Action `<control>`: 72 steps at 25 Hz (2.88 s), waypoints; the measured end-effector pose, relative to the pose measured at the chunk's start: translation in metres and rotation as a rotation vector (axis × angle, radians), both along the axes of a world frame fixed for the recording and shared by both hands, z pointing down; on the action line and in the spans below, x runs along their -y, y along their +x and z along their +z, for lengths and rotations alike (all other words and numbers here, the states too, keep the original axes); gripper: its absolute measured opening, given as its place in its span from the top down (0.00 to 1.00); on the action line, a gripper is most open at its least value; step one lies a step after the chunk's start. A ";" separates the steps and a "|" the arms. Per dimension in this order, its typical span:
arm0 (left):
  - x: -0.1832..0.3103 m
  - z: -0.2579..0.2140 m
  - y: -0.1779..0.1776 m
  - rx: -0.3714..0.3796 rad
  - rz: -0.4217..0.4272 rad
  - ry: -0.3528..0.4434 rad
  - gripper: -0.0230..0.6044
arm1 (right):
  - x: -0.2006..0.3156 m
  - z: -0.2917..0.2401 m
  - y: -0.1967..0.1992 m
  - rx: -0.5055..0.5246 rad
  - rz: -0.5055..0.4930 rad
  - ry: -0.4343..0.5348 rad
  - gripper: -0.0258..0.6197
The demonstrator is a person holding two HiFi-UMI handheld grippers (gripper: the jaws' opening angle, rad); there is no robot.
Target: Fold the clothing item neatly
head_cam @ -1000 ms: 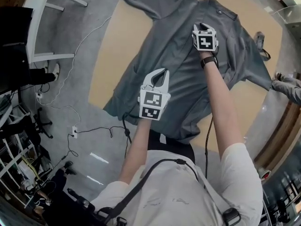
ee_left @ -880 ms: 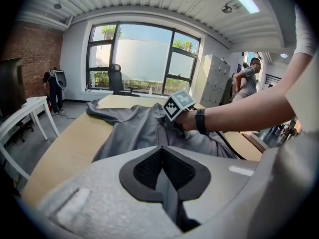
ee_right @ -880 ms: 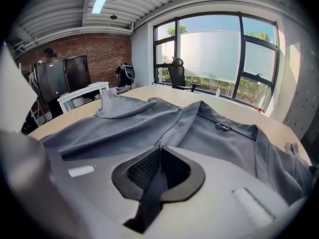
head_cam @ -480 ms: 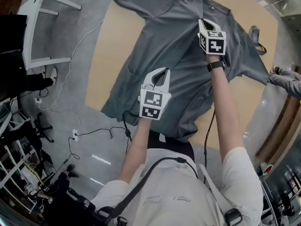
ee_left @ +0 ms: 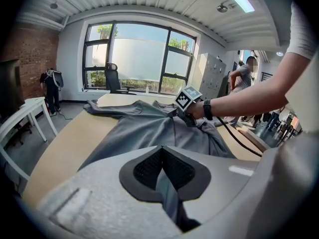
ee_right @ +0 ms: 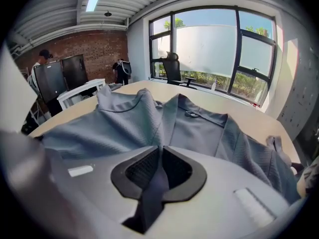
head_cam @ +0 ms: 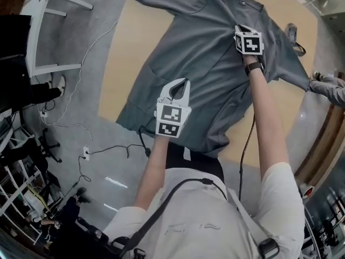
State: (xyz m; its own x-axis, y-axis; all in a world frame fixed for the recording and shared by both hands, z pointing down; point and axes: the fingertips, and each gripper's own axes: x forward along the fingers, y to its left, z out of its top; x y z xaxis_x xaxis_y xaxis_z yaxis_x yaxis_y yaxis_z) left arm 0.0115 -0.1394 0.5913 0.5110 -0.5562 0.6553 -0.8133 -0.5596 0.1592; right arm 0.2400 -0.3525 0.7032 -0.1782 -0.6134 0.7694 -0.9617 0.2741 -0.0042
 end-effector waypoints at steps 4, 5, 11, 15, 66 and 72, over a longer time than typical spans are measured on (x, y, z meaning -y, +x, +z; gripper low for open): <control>-0.020 0.009 -0.042 0.056 -0.015 -0.008 0.96 | -0.015 -0.033 0.000 0.007 0.005 0.048 0.81; -0.027 0.012 -0.055 0.069 -0.027 -0.014 0.96 | -0.023 -0.042 -0.003 0.012 0.001 0.056 0.80; -0.093 0.031 -0.132 0.167 -0.078 -0.073 0.96 | -0.117 -0.085 -0.072 0.136 -0.047 0.102 0.80; -0.143 0.041 -0.166 0.180 -0.110 -0.102 0.96 | -0.204 -0.090 -0.160 0.248 -0.178 0.030 0.83; -0.244 0.049 -0.267 0.070 -0.085 -0.101 0.88 | -0.439 -0.066 -0.395 0.183 -0.434 -0.161 0.93; -0.234 0.033 -0.257 0.079 -0.054 -0.051 0.88 | -0.457 -0.092 -0.371 0.258 -0.367 -0.142 0.93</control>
